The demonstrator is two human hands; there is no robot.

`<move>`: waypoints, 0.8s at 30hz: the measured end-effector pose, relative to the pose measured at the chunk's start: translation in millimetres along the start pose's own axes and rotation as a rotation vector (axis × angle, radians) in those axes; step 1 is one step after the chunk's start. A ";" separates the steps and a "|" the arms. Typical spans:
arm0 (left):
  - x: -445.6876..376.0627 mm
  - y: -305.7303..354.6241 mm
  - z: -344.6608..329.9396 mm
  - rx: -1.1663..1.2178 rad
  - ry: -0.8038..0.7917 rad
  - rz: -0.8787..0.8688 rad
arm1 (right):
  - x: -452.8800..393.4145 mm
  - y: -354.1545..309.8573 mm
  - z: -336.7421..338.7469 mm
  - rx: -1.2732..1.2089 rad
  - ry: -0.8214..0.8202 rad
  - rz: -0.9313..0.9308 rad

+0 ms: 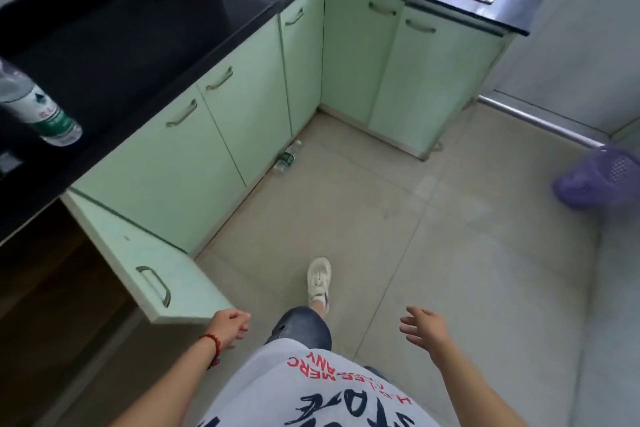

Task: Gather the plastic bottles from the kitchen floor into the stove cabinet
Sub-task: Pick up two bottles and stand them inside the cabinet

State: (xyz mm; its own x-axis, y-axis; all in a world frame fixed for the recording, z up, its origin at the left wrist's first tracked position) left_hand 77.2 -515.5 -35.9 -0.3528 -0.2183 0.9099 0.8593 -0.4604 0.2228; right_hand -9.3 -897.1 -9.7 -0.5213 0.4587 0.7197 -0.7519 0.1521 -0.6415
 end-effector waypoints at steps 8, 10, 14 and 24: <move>-47.7 65.6 23.9 0.019 0.042 0.163 | -94.6 -138.5 -12.5 -0.015 0.019 0.067; -56.4 102.6 30.5 0.011 0.028 0.183 | -116.2 -160.0 -12.0 0.025 0.037 0.057; -80.4 206.5 34.7 0.021 -0.010 0.136 | -157.4 -191.0 -7.2 0.077 0.087 0.047; -102.6 469.0 27.8 -0.007 -0.028 -0.115 | -261.2 -260.4 4.1 0.115 0.110 -0.090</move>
State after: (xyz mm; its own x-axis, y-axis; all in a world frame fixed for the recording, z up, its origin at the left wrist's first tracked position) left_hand 526.7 -685.1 -15.0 -0.4383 -0.1392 0.8880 0.8110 -0.4872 0.3239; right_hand 320.9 -1060.1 -29.5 -0.4073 0.5415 0.7355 -0.8382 0.0982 -0.5365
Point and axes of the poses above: each hand's wrist, its own x-axis away from the middle knuckle, its own z-axis out of the back of the hand, y = z × x, the point moved 5 cm from there along -x, towards the middle knuckle, and after that the axes turned 12 degrees about z, right-handed, at the moved point
